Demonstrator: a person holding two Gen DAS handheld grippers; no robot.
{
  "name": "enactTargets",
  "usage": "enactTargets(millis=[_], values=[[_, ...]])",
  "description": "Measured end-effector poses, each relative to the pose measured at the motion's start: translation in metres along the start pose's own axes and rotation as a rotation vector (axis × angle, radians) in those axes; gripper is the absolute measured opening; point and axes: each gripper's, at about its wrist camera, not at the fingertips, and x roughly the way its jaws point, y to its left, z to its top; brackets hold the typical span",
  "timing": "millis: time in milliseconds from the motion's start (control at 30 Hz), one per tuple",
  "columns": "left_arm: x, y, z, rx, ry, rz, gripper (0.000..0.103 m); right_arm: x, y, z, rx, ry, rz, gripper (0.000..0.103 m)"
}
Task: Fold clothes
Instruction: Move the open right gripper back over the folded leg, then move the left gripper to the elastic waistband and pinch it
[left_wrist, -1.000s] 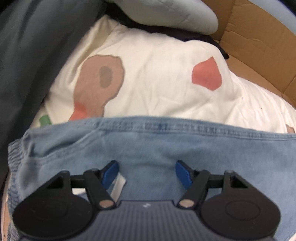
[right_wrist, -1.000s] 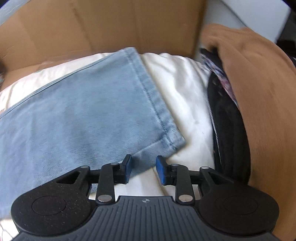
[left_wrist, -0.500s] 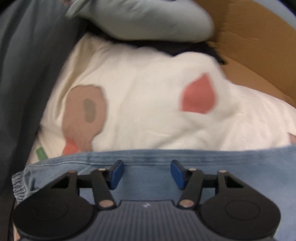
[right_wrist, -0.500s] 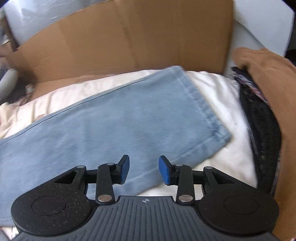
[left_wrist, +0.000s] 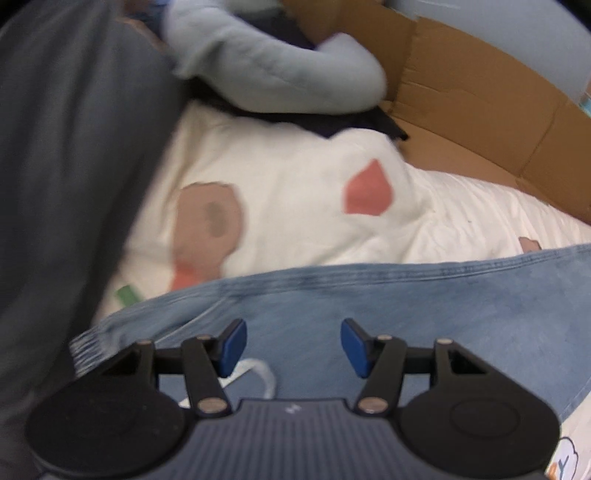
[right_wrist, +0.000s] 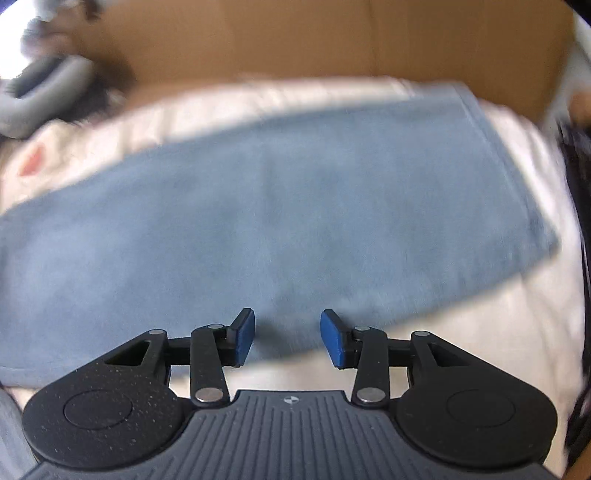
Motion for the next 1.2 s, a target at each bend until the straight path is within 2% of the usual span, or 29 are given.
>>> enactTargets(millis=[133,333,400,533,667,933,1200], values=[[-0.018,0.027,-0.022,-0.056,0.005,0.025,0.060,-0.006,-0.015,-0.005,0.072,0.009,-0.017,0.048],[-0.039,0.059,-0.061,-0.149,0.012,0.037,0.060,-0.027,-0.021,-0.008,0.070,0.004,-0.038,0.048],[-0.043,0.062,-0.076,-0.182,0.013,0.026,0.065,-0.038,-0.023,-0.008,0.067,-0.004,-0.036,0.048],[-0.060,0.061,-0.105,-0.262,0.014,0.029,0.067,-0.064,-0.028,-0.006,0.057,-0.024,-0.025,0.048],[-0.084,0.054,-0.121,-0.320,-0.006,0.025,0.075,-0.095,-0.034,-0.005,0.056,-0.080,0.024,0.049],[-0.115,0.032,-0.135,-0.297,0.008,0.064,0.075,-0.138,-0.035,-0.005,-0.036,-0.154,0.078,0.049],[-0.144,0.035,-0.156,-0.338,-0.004,0.094,0.076,-0.173,-0.018,-0.015,-0.090,-0.207,0.132,0.052]])
